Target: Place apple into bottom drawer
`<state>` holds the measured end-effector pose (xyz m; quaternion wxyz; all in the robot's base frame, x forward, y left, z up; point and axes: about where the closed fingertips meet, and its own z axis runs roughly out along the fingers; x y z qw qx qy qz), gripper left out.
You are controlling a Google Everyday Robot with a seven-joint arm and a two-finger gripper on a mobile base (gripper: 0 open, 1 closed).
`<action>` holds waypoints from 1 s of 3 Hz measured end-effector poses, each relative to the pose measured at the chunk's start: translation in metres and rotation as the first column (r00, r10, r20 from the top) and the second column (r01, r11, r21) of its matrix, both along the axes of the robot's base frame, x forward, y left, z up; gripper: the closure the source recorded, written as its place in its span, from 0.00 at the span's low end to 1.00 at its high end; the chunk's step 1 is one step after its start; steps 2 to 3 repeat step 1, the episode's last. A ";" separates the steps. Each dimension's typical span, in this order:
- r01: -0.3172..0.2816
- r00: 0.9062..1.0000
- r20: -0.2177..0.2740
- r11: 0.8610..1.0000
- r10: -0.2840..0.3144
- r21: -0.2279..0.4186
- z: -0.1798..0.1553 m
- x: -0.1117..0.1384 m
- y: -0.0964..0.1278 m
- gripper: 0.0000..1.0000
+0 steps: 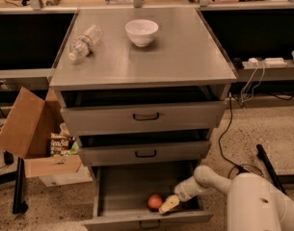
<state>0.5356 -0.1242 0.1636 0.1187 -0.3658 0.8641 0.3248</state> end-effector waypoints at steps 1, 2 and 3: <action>0.008 0.999 0.037 0.991 -0.013 0.130 0.030 0.006 -0.007 0.00; 0.008 0.999 0.037 0.991 -0.013 0.130 0.030 0.006 -0.007 0.00; 0.008 0.999 0.037 0.991 -0.013 0.130 0.030 0.006 -0.007 0.00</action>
Offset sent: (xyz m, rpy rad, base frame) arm 0.0000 0.0000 0.0000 0.0000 0.0000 0.0000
